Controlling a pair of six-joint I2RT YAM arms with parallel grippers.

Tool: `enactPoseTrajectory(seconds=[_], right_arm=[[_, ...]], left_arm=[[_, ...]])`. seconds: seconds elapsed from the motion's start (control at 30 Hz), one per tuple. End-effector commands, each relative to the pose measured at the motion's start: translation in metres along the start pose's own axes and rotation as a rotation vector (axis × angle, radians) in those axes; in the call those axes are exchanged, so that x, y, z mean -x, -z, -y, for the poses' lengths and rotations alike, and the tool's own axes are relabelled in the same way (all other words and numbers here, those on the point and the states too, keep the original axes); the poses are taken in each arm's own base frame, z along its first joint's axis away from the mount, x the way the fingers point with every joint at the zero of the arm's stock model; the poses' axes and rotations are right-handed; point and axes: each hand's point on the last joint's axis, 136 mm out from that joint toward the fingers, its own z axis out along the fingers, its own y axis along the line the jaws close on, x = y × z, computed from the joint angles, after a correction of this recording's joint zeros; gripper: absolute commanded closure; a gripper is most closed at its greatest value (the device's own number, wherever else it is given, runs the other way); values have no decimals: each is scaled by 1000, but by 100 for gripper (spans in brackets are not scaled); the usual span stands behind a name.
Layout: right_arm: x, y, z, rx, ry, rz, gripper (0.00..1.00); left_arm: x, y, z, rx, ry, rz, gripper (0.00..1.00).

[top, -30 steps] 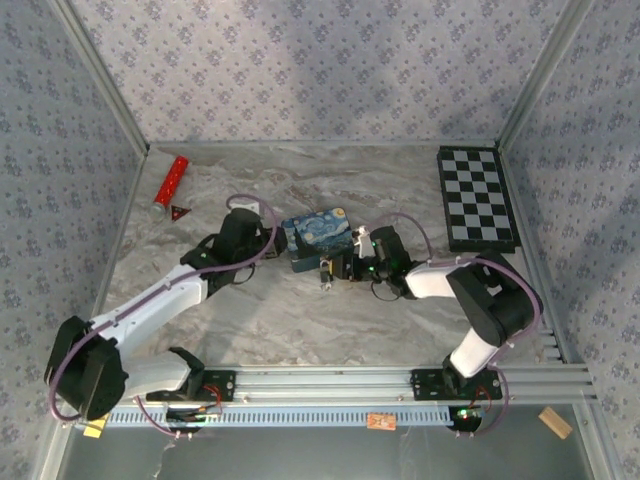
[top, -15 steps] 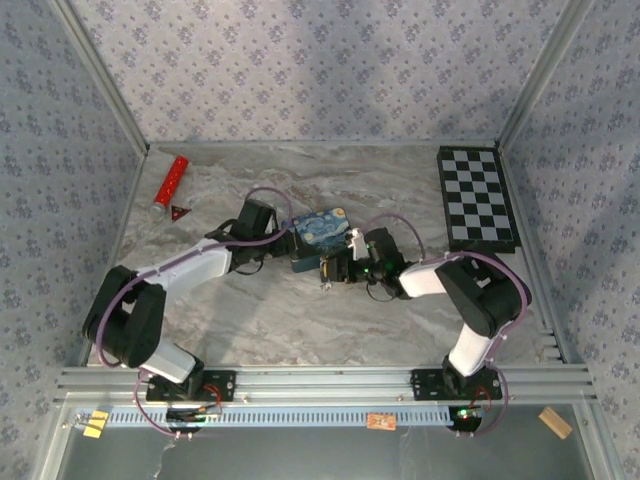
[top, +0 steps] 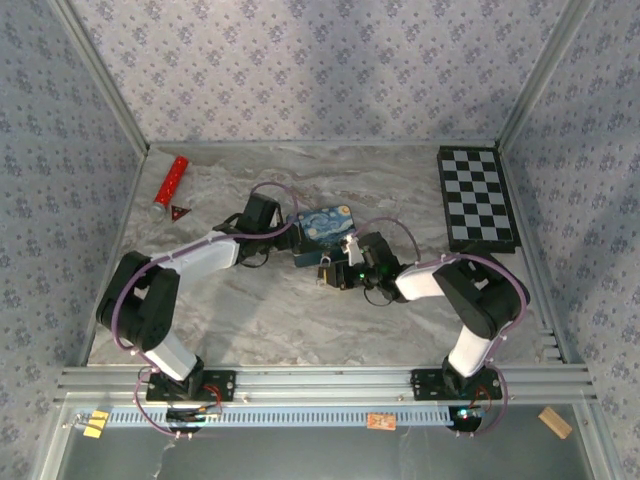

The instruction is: Unlock a padlock with a key

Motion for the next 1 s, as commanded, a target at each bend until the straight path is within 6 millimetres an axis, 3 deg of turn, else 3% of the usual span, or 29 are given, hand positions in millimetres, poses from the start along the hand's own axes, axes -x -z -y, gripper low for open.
enactPoseTrajectory(seconds=[0.0, 0.33, 0.53, 0.83, 0.97], right_arm=[[6, 4, 4, -69, 28, 5, 83], [30, 21, -1, -211, 46, 113, 96], [29, 25, -6, -311, -115, 171, 98], [39, 26, 3, -234, -325, 251, 100], [41, 26, 11, -202, -337, 239, 100]], left_arm=[[-11, -8, -19, 74, 14, -38, 52], [-14, -2, -24, 104, 41, -24, 53], [-21, 7, -18, 102, 96, 41, 54], [-27, 6, 10, -2, 114, 64, 54], [-27, 9, 11, 12, 106, 80, 54]])
